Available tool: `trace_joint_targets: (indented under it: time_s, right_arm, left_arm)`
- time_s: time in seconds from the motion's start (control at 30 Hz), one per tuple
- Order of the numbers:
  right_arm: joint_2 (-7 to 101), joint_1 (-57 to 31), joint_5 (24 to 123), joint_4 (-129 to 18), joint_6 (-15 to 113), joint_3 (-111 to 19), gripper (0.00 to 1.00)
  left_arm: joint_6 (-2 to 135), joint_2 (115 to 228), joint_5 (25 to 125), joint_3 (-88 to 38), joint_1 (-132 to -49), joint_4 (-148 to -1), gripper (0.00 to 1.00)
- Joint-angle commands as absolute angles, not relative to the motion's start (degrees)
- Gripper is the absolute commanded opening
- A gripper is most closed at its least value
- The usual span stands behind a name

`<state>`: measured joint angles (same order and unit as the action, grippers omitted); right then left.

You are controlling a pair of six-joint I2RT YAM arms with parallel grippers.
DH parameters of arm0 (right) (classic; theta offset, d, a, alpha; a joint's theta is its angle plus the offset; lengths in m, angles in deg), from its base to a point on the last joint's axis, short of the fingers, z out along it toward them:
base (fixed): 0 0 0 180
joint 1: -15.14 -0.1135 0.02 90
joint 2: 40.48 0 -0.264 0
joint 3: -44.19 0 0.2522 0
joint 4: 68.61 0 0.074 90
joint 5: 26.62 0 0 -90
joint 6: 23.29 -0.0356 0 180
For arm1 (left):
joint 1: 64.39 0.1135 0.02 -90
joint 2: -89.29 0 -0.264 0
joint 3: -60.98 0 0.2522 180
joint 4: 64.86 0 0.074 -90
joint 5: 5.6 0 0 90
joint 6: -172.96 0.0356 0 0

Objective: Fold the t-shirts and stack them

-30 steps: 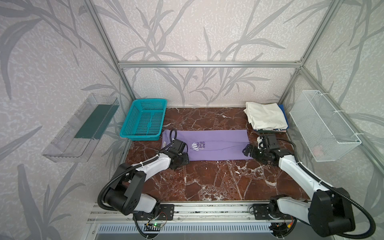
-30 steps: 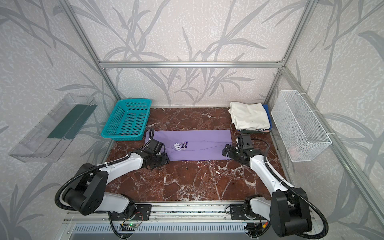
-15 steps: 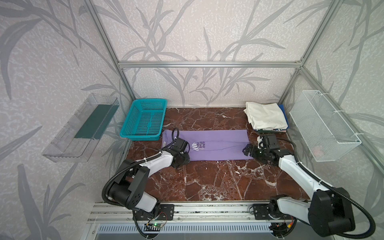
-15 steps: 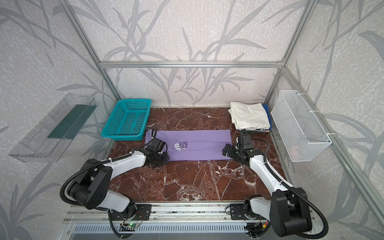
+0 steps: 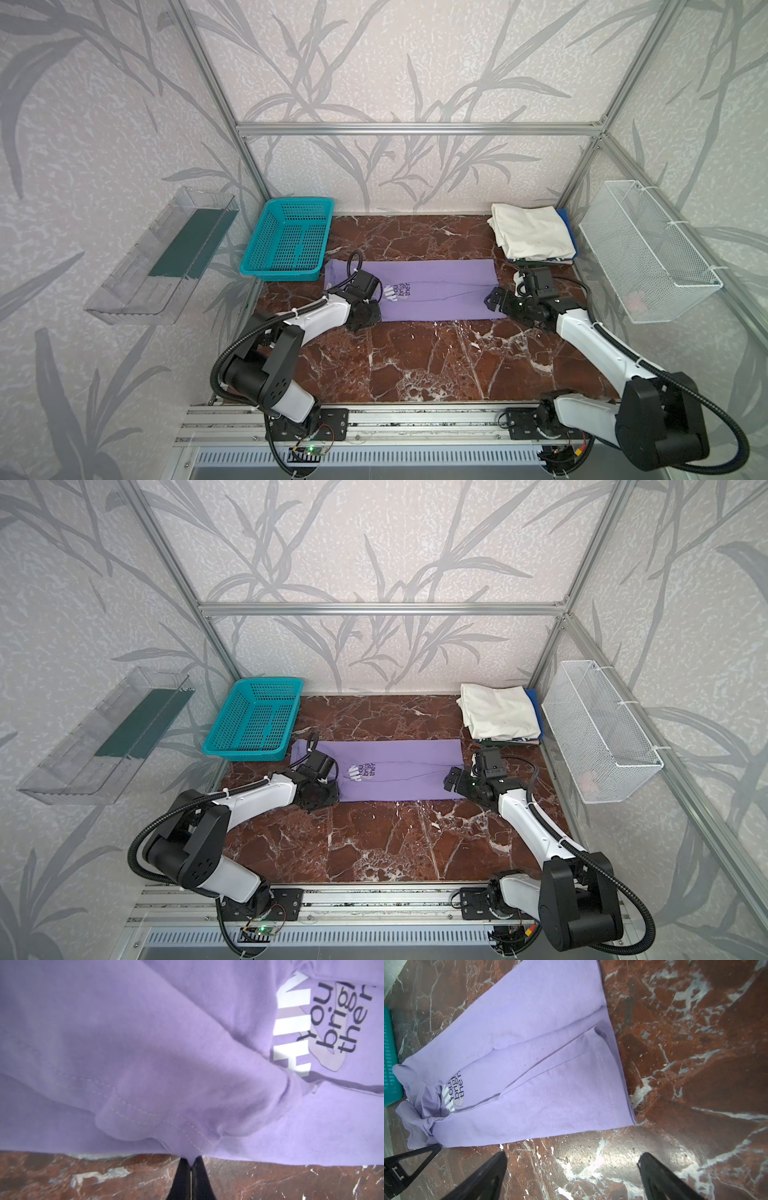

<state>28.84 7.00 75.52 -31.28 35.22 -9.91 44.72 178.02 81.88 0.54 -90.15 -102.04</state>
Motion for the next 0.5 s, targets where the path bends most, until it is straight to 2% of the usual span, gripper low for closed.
trace_joint_targets:
  time_s: [0.0,0.23,0.47]
  right_arm:
    - [29.1,7.2,75.2,-31.5,36.1,-10.0,0.99]
    - [29.5,7.2,74.1,-31.3,36.7,-9.9,0.99]
    - [31.0,7.2,74.6,-32.3,36.8,-9.8,0.99]
  left_arm:
    - [47.1,178.6,87.2,-3.8,-89.9,-107.9,0.0]
    - [51.2,179.5,92.0,-8.8,-89.9,-109.9,0.0]
    - [53.9,187.4,92.9,-16.1,-89.9,-111.6,0.0]
